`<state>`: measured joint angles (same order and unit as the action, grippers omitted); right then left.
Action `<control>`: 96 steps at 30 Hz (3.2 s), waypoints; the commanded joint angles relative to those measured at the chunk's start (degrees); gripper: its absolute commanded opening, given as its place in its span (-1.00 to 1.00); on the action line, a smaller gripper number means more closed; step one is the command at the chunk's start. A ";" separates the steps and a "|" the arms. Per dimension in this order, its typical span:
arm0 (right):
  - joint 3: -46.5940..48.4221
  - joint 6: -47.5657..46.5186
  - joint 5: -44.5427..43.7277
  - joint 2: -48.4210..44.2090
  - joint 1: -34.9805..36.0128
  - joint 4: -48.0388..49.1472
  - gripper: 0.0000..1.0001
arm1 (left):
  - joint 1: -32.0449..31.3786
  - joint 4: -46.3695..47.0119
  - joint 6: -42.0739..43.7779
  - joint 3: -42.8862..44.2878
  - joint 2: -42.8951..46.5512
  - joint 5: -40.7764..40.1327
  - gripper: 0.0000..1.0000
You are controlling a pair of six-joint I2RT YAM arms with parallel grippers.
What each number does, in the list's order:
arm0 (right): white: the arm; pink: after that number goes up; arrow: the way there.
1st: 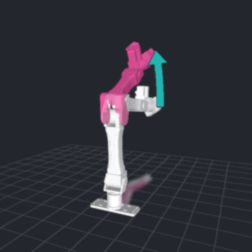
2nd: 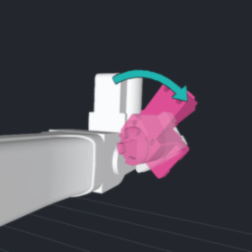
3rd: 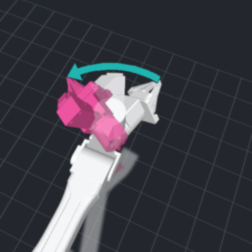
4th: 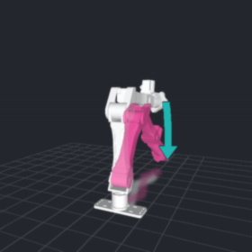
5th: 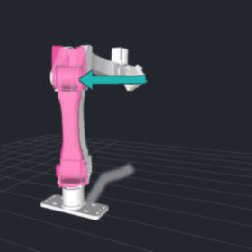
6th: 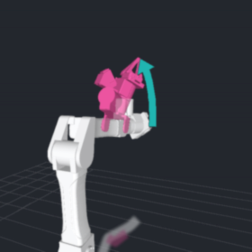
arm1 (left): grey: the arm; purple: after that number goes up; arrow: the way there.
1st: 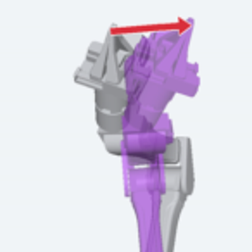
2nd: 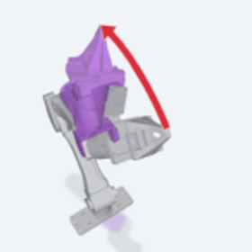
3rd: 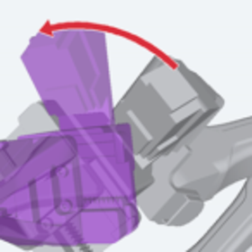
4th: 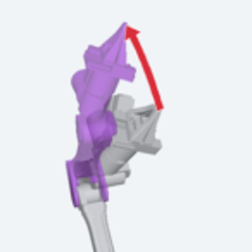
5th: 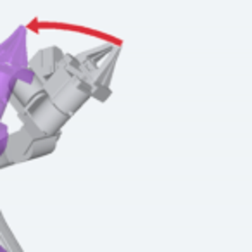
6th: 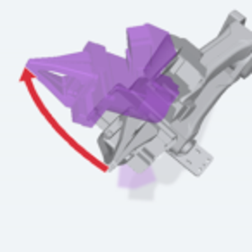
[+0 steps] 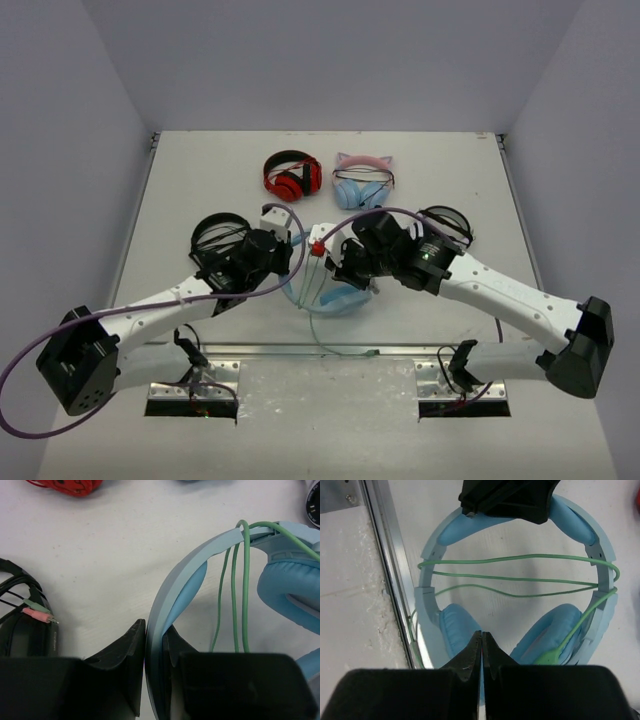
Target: Wrap the headphones
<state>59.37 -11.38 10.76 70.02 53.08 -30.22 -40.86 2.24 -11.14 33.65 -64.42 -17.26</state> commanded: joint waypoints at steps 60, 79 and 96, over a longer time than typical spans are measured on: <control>-38.90 46.26 19.12 28.67 -5.09 106.85 0.68 | -7.74 -30.98 -16.28 41.06 3.07 -29.33 -0.99; -51.37 50.84 9.81 26.68 -2.46 120.85 -0.97 | -7.74 -30.80 -19.79 38.34 3.34 -37.93 -0.99; -35.04 29.14 -4.87 -15.96 9.94 48.60 -0.97 | -0.62 -30.81 -24.11 39.92 -3.78 -41.55 -0.99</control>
<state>20.58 23.31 9.37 55.22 61.80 31.62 -41.85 -37.34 -33.32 70.57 -69.23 -58.87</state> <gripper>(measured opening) 0.020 0.144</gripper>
